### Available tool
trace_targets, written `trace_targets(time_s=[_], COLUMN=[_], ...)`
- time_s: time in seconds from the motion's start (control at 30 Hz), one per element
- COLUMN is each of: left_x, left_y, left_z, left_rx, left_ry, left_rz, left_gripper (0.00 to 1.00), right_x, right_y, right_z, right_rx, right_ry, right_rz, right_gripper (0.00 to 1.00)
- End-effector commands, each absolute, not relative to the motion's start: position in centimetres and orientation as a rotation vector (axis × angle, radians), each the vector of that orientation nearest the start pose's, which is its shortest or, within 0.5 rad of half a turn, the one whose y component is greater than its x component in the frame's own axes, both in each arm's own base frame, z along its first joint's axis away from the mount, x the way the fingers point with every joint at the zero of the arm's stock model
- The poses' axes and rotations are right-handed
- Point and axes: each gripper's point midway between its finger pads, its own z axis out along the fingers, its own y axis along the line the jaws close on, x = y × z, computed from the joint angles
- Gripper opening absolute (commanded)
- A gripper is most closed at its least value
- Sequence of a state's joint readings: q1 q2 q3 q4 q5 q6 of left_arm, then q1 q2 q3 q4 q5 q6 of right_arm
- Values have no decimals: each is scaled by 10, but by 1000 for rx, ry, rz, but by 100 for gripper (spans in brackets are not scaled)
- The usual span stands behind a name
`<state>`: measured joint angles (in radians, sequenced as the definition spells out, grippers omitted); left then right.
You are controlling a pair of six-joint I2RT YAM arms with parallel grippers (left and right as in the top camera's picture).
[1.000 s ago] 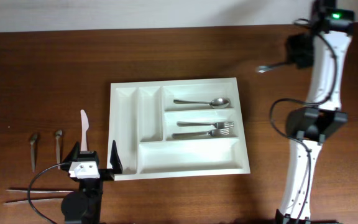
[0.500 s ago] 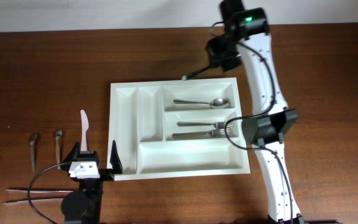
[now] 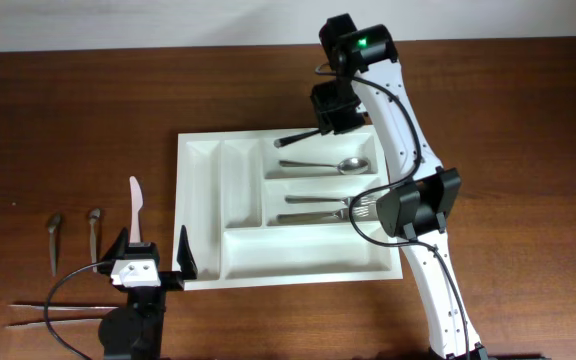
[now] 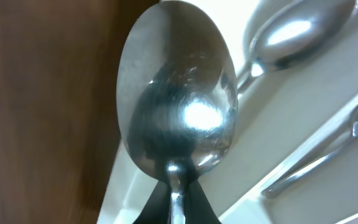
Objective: Pack container
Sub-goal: 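Lower the spoon into the upper-right compartment and open the right gripper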
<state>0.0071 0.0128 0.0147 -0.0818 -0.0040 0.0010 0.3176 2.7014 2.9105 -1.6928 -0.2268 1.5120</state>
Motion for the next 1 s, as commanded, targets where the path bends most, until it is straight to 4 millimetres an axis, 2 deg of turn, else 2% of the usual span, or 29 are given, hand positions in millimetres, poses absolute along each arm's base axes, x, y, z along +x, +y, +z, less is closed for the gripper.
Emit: trace_targets(time_s=[0.0, 0.37, 0.53, 0.8, 0.97], left_x=[246, 246, 246, 246, 246], left_y=[2, 2, 2, 2, 2], left_z=[156, 156, 156, 156, 156], left_rx=[7, 7, 7, 7, 7], left_ry=[1650, 1650, 1650, 1650, 1650], left_rz=[18, 18, 18, 17, 18], left_gripper=[99, 99, 99, 99, 99], right_x=[464, 451, 455, 471, 495], right_y=[191, 182, 172, 136, 113], right_z=[105, 80, 80, 86, 122], right_rx=[1922, 2034, 2036, 1790, 1472], right_ry=[2625, 2618, 2611, 2725, 2750], right_rz=[309, 152, 158, 212, 360], right_gripper=[4, 6, 16, 17, 21])
